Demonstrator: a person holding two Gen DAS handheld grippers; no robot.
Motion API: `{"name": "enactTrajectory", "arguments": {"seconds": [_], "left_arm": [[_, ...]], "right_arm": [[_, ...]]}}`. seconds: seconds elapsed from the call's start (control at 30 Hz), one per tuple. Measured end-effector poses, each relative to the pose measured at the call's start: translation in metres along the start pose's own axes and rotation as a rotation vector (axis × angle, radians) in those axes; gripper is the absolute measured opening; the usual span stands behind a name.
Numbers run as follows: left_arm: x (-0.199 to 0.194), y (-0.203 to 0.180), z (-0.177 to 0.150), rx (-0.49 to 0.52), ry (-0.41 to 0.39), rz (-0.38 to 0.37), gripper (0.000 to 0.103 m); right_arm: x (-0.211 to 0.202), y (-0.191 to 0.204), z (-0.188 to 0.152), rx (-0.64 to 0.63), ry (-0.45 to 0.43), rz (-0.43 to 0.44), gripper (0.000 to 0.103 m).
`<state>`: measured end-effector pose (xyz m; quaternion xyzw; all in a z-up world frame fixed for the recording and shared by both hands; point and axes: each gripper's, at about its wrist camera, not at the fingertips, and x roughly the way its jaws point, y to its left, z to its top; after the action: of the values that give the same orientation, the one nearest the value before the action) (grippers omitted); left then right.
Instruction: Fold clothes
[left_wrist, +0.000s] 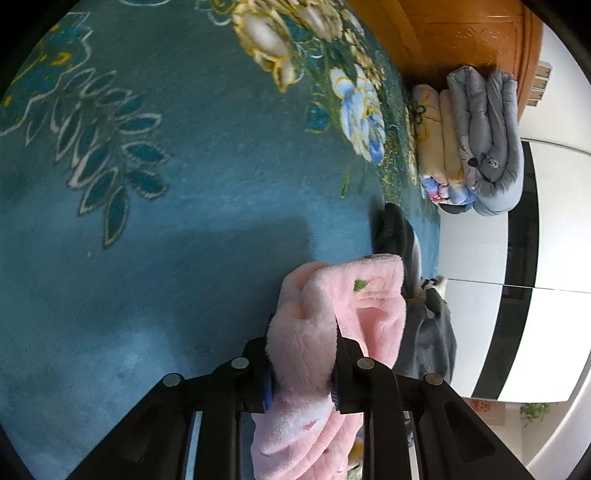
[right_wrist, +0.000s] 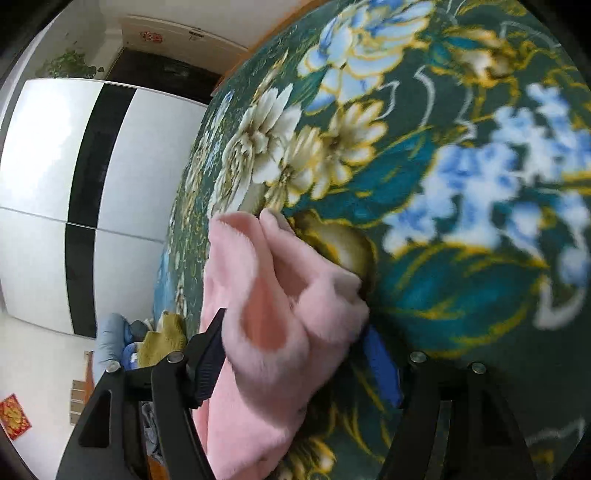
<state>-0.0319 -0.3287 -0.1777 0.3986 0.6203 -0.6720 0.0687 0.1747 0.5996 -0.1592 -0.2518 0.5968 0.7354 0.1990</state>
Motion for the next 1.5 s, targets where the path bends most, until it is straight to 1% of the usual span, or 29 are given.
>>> {"name": "enactTrajectory", "arguments": {"seconds": [0.1,0.17,0.2,0.27,0.3,0.33,0.43,0.5,0.73,0.77,0.8,0.87,0.93,1.0,1.07,1.13,1.17,1.23,1.3,1.33,1.37,1.4,1.43,1.47,1.5], "left_arm": [[-0.001,-0.001,-0.002,0.011,0.001,0.004,0.024],[-0.002,-0.003,-0.004,0.018,0.0,0.002,0.024],[-0.002,-0.005,-0.005,0.027,-0.002,0.003,0.024],[-0.003,-0.01,-0.007,0.045,-0.005,0.009,0.024],[-0.003,-0.014,-0.009,0.058,-0.011,0.026,0.024],[-0.003,-0.018,-0.01,0.061,-0.021,0.04,0.023],[-0.006,-0.037,-0.014,0.06,-0.052,0.056,0.021],[-0.012,-0.061,-0.017,0.109,-0.06,0.049,0.02],[-0.086,-0.104,-0.014,0.28,-0.043,-0.077,0.018],[-0.095,-0.108,-0.013,0.302,-0.041,-0.086,0.018],[-0.096,-0.099,-0.012,0.311,-0.04,-0.054,0.018],[-0.086,-0.067,-0.003,0.281,-0.022,0.043,0.019],[-0.073,-0.029,0.001,0.2,-0.009,0.122,0.018],[-0.061,0.007,0.004,0.121,0.002,0.194,0.018],[-0.061,0.024,0.002,0.078,-0.003,0.195,0.018],[-0.066,0.028,0.002,0.07,-0.009,0.178,0.018],[-0.067,0.024,0.002,0.083,-0.006,0.182,0.018],[-0.069,0.018,0.002,0.106,0.001,0.192,0.018],[-0.071,0.019,0.0,0.108,0.009,0.224,0.019],[-0.072,0.019,-0.001,0.109,0.013,0.24,0.023],[-0.072,0.02,-0.002,0.11,0.018,0.256,0.023],[-0.073,0.02,-0.003,0.111,0.022,0.273,0.028],[-0.074,0.02,-0.004,0.112,0.026,0.289,0.038],[-0.075,0.021,-0.005,0.113,0.03,0.305,0.046],[-0.076,0.021,-0.007,0.114,0.035,0.321,0.057]], "right_arm": [[0.002,0.015,0.005,-0.021,0.014,-0.025,0.07],[0.003,0.024,0.008,-0.035,0.023,-0.041,0.067],[0.004,0.029,0.009,-0.042,0.027,-0.05,0.063],[0.005,0.039,0.012,-0.056,0.036,-0.066,0.047],[0.006,0.044,0.014,-0.062,0.041,-0.074,0.032],[0.006,0.049,0.015,-0.069,0.045,-0.083,0.025],[0.008,0.063,0.02,-0.09,0.059,-0.107,0.018],[0.01,0.073,0.023,-0.104,0.068,-0.124,0.016],[-0.024,0.07,0.024,-0.168,0.098,-0.108,0.015],[-0.03,0.069,0.024,-0.177,0.103,-0.104,0.015],[-0.035,0.068,0.024,-0.186,0.107,-0.101,0.015],[-0.046,0.066,0.024,-0.205,0.116,-0.094,0.015],[-0.054,0.061,0.024,-0.21,0.123,-0.093,0.015],[-0.051,0.044,0.019,-0.161,0.126,-0.115,0.015],[-0.047,0.027,0.014,-0.111,0.129,-0.138,0.015],[-0.044,0.009,0.01,-0.062,0.132,-0.16,0.015],[-0.043,0.007,0.008,-0.054,0.132,-0.166,0.015],[-0.048,0.021,0.007,-0.095,0.126,-0.164,0.015],[-0.049,0.038,0.003,-0.152,0.12,-0.185,0.015],[-0.048,0.046,0.001,-0.184,0.117,-0.202,0.015],[-0.049,0.054,-0.002,-0.217,0.113,-0.212,0.015],[-0.053,0.062,-0.005,-0.249,0.11,-0.213,0.015],[-0.056,0.069,-0.007,-0.275,0.106,-0.211,0.015],[-0.059,0.074,-0.009,-0.289,0.104,-0.203,0.015],[-0.061,0.079,-0.01,-0.302,0.103,-0.199,0.015]]}}
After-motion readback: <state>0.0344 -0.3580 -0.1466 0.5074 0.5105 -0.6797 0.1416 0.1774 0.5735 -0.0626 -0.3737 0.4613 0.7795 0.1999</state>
